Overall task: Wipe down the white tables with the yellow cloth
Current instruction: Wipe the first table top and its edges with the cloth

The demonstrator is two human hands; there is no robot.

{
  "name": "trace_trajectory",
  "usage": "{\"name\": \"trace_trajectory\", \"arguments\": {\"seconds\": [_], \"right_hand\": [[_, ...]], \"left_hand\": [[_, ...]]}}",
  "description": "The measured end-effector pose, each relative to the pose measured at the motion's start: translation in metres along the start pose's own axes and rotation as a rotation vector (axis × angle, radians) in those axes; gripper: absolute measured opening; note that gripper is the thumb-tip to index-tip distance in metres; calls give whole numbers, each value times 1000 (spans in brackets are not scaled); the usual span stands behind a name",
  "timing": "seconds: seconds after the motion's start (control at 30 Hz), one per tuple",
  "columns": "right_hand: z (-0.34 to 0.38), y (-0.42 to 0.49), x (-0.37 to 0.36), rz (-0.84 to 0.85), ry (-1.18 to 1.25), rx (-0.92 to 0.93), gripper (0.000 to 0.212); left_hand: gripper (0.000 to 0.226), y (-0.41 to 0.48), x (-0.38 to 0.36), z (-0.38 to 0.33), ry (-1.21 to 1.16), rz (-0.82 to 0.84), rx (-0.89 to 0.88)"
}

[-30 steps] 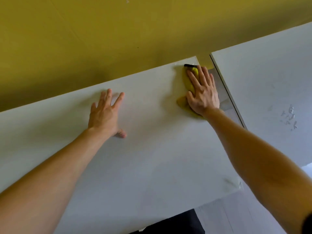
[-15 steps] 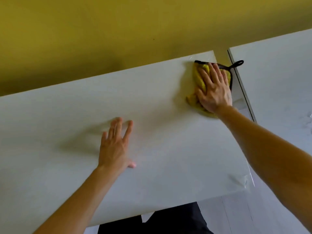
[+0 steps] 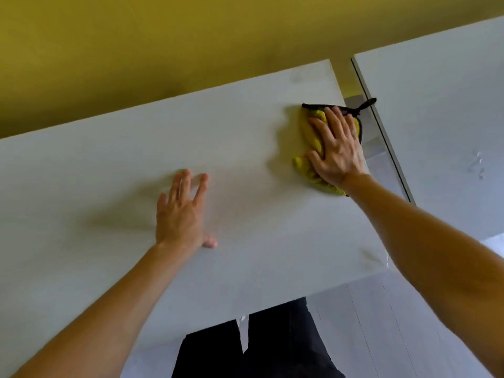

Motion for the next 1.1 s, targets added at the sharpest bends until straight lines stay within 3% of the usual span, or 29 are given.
{"name": "trace_trajectory", "arguments": {"seconds": [0.07,0.13,0.23,0.3,0.33,0.43,0.5,0.6,0.67,0.77,0.83,0.93,1.1], "right_hand": [[33,-23,-1,-32,58,-108,83],[109,-78,0,-41,113,-82,85],[204,-162,8,137,235,289,84],[186,-168,6,171,231,470,84],[161,-160,2,151,216,475,83],[59,-130,4,-30,166,122,77],[10,-123,15,-11,62,-133,78],[28,-130,14,-37,16,-309,82],[97,-158,8,-79,41,-297,84],[224,-213,9,78,162,-63,76],[247,-225,11,102,201,29,70],[191,-225,9,52,196,73,73],[42,-235,37,-19,-10,-451,76]], "left_hand": [[166,0,-2,-1,17,-1,-21],[166,-1,-3,-1,6,1,-11],[152,-10,-3,2,-6,-41,-58],[141,-24,-6,5,14,-57,-91],[142,-33,-10,5,24,-39,-109],[162,-58,-24,5,48,21,-148],[169,-66,-33,6,50,35,-147],[171,-63,-37,9,43,20,-129],[171,-63,-36,9,38,19,-125],[164,-63,-35,5,50,12,-126],[161,-61,-35,4,54,12,-121],[168,-60,-37,3,82,34,-135],[172,-60,-39,4,68,50,-118]]}}
Point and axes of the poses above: each hand's wrist, its own y-axis towards the middle knuckle, its own x-axis out of the back of the hand, z = x × y, the point moved 2 cm from there along y, towards the middle knuckle, and after that the axes turned 15 degrees about -z, right-handed, at the moved point
